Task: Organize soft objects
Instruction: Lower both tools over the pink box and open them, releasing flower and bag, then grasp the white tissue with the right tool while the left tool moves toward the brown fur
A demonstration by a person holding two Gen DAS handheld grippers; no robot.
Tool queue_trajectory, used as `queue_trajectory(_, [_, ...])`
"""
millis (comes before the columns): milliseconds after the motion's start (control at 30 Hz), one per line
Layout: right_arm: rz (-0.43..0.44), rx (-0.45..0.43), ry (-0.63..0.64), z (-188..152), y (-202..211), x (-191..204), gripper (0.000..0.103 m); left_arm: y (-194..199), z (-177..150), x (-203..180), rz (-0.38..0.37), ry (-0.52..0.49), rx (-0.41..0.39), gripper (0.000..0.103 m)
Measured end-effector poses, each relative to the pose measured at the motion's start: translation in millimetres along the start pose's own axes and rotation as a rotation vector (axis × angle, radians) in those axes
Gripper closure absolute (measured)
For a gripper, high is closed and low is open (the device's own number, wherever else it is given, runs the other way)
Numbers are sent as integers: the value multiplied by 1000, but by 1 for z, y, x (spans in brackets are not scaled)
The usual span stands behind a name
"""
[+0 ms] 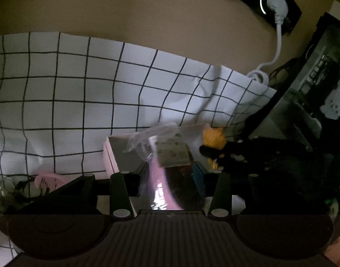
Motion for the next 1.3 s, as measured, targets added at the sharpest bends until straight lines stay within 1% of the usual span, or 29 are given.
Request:
queue_trajectory(67, [-2,46,58,-3,-13,5,82,-11,4,-1,-8,15,24,57])
queue_trajectory(100, [-3,57,67,-6,-16,5,75,-18,7,-4,-4,9,36,57])
queue_trajectory(133, [-11,62,60,-8,-16,4,70,-24,9,-7,2,-1,41,58])
queue_trajectory(167, [-17,58,46,-9,-15,3,59,-31,11,-9,12,-6,49,59])
queue_trajectory(200, [-20,53,32,-11,-12,1,51,-40,13,-9,28,-1,67,59])
queue_trajectory(233, [-23,48,21,-13,-9,-1,50,-47,14,-9,43,5,90,61])
queue_trajectory(267, [-22,44,14,-15,-5,-2,50,-55,14,-8,55,12,121,59])
queue_trajectory(333, [-16,42,4,-21,3,-5,50,-61,14,-7,50,23,149,58])
queue_trajectory(400, [-6,32,0,-27,13,-6,50,-60,14,-11,62,-5,161,58])
queue_trajectory(533, [0,28,-12,-34,26,-6,50,-55,10,-19,73,-72,222,58])
queue_trajectory(600, [13,28,-23,-35,31,-6,50,-47,6,-24,77,-91,231,58])
queue_trajectory(633, [20,24,-31,-35,34,-6,50,-42,3,-27,74,-93,225,61])
queue_trajectory(700, [31,16,-43,-30,38,-5,50,-29,-2,-31,59,-80,195,61])
queue_trajectory(800, [34,-10,-80,-20,44,-5,50,8,-15,-32,10,-33,102,61])
queue_trajectory(833, [40,-19,-97,-17,47,-5,50,24,-21,-32,4,-24,65,61])
queue_trajectory(900, [63,-29,-127,-12,50,-6,50,52,-34,-29,18,-13,-1,61])
queue_trajectory(933, [81,-27,-132,-10,49,-6,50,65,-44,-26,35,5,-30,61])
queue_trajectory(1000, [96,-14,-122,-6,40,-1,50,84,-61,-18,64,61,-62,61])
queue_trajectory(1067, [102,-6,-97,3,21,8,50,99,-82,-5,100,133,-80,61])
queue_trajectory(1133, [129,7,-100,18,3,16,50,114,-105,11,147,203,-91,61])
queue_trajectory(1200, [173,55,-123,30,-19,21,52,136,-129,30,207,269,-108,61])
queue_trajectory(1233, [181,96,-128,33,-31,25,52,147,-141,38,239,298,-122,61])
queue_trajectory(1300, [152,181,-143,30,-44,29,53,170,-164,54,290,364,-153,61])
Point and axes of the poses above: each gripper's, at about its wrist camera, not at the fingertips, and y roughly against the way its jaws point, x to its left, z to its top, the point moved 1 cm from there along -y, roughly the way its jaws point, and after that the axes turned 9 degrees about x, right-handed, at the moved point
